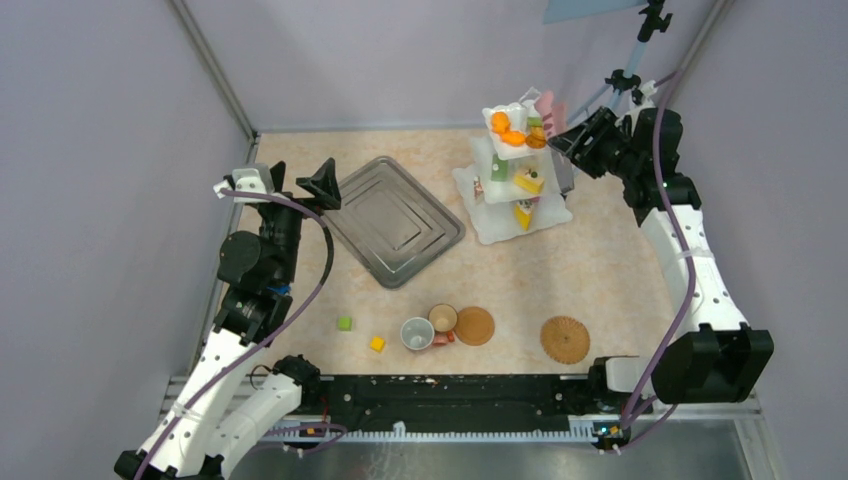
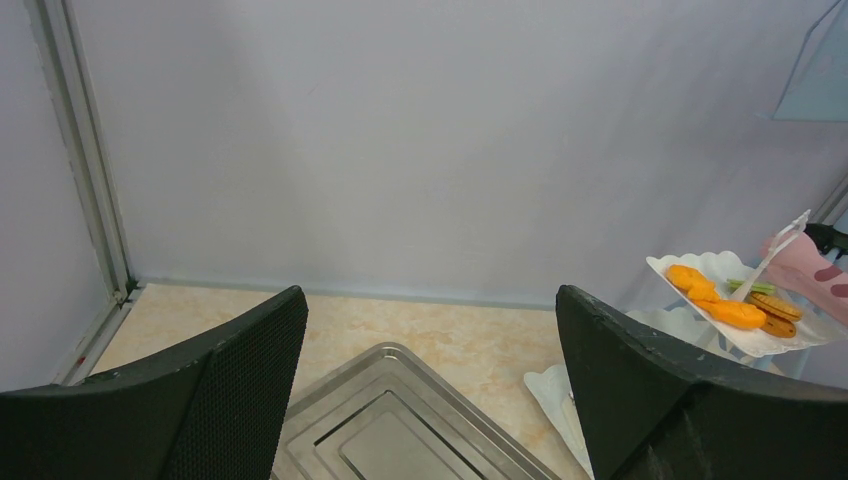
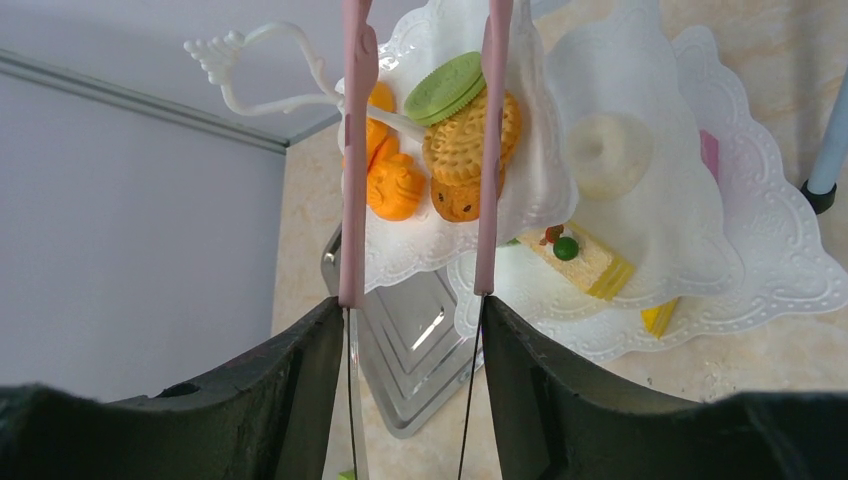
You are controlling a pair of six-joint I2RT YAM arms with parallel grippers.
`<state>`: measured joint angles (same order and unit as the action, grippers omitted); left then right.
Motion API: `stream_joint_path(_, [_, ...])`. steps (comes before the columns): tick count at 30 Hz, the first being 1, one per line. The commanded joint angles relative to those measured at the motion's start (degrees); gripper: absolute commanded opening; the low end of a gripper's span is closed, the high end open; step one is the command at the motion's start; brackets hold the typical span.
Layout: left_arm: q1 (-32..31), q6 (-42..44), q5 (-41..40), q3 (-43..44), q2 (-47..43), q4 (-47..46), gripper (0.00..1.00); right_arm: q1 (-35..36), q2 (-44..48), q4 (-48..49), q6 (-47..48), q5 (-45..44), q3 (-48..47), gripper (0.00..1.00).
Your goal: Serve the afternoon tea
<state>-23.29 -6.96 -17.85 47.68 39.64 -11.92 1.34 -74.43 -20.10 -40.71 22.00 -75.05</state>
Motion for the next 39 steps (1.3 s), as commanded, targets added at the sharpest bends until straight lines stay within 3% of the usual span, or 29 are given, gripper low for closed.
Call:
stream_joint_path(1, [0.2, -0.2, 0.4, 1.1, -0.2, -1.6, 0.99, -0.5, 0.9, 2.9, 0.1, -0.4, -3.6, 0.51])
stream_joint_path(15, [0.2, -0.1, 0.5, 1.0, -0.2, -1.7, 0.99, -0.9, 7.4, 5.1, -2.3, -4.1, 0.7, 0.49])
stream_joint_path(24, [0.1, -0.5, 1.0, 1.0, 0.0, -1.7, 0.99, -1.0, 21.4, -9.3, 7.1, -15.2, 7.3, 0.49])
stream_joint_path(29, [0.1, -1.1, 2.0, 1.1, 0.2, -1.6, 0.99, -1.0, 28.2, -13.6, 10.3, -21.0, 16.8, 0.48])
stream_joint_path(34, [0.1, -1.5, 2.5, 1.0, 0.6, -1.6, 0.99, -0.3, 34.5, -7.3, 12.1, -12.5, 26.1, 0.44])
stream_joint_path(37, [0.1, -1.6, 2.6, 1.1, 1.0, -1.4, 0.99, 0.5, 40.0, -7.7, 13.5, -11.8, 27.2, 0.44])
stream_joint_path(39, [0.1, -1.8, 2.9, 1.2, 1.0, -1.3, 0.99, 0.5, 42.9, -5.3, 15.4, -6.4, 27.7, 0.44])
